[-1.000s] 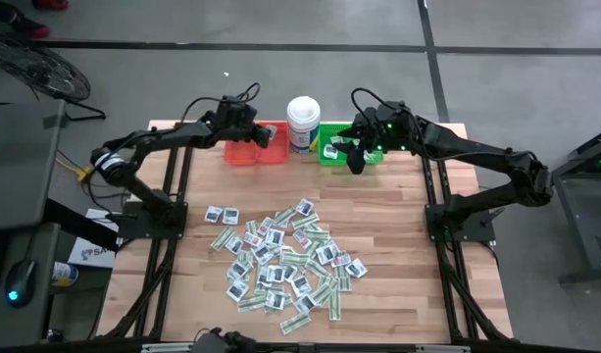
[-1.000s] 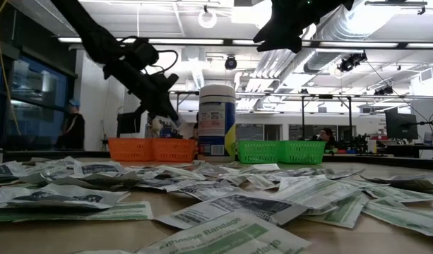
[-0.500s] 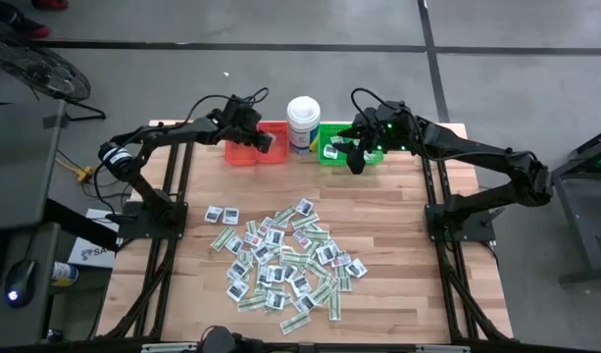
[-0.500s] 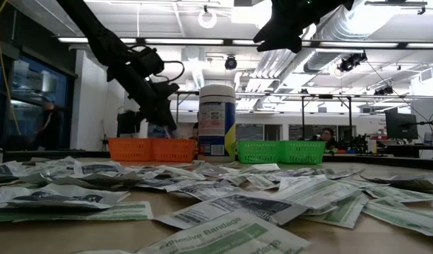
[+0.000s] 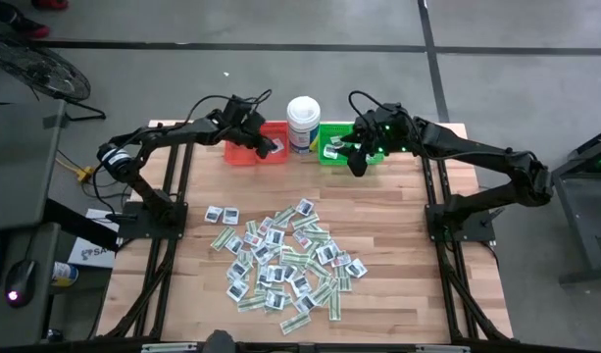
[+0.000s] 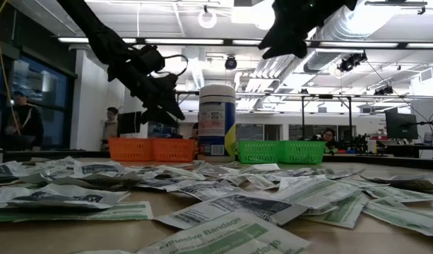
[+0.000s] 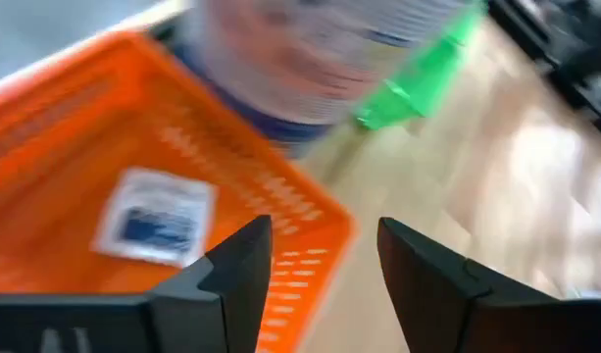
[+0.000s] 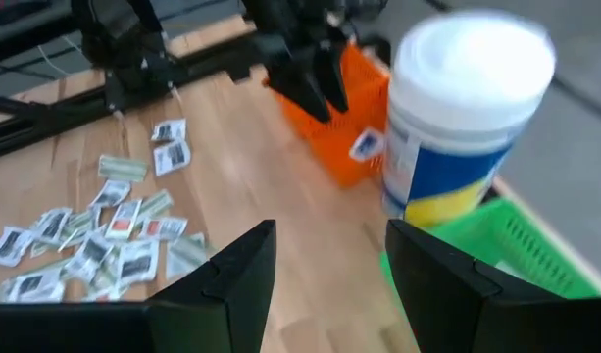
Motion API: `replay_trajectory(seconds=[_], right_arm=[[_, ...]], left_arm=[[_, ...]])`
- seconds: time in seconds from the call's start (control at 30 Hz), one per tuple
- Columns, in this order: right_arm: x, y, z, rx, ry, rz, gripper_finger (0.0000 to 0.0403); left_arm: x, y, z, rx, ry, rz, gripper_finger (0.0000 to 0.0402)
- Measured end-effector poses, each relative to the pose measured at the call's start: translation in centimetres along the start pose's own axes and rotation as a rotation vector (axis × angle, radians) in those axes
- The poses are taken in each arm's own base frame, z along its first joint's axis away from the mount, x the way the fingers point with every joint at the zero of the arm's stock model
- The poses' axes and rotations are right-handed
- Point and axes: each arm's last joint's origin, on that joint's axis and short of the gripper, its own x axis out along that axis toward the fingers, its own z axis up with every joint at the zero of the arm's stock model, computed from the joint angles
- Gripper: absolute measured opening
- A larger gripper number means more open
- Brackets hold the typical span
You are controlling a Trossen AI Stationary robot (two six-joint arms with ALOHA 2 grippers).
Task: Pick & Place First Aid Supplies
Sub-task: Put the blue alcohol pad into the right orange bin
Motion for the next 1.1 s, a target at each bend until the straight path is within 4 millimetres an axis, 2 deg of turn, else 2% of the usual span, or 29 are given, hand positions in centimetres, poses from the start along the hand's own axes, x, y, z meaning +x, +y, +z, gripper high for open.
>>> replay_trajectory(seconds=[0.17, 0.37, 0.53, 0.7, 0.87, 1.1], right_arm=[[1.1, 0.4, -2.4, 0.104, 0.097, 0.055, 0.0188], [3.4, 1.5, -7.0, 0.393, 0.16, 0.077, 0.0188], [5.2, 2.5, -10.9, 0.654, 0.071, 0.122, 0.0188], [5.8, 2.8, -14.1, 0.824, 0.005, 0.083, 0.0188], [6.7, 3.6, -14.8, 0.827, 0.028, 0.088, 0.0188], [10.3, 5.3, -14.3, 0.857, 0.122, 0.071, 0.0188]], left_arm=[[0.8, -2.6, -0.4, 0.169, 0.033, -0.138, 0.0161], [1.4, -6.3, -1.1, 0.333, 0.044, -0.231, 0.0137], [1.7, -8.9, -1.9, 0.474, 0.055, -0.294, 0.0123], [2.1, -11.0, -2.8, 0.595, 0.066, -0.344, 0.0112], [2.4, -12.2, -3.4, 0.666, 0.069, -0.342, 0.011], [2.0, -12.2, -3.3, 0.667, 0.071, -0.347, 0.011]])
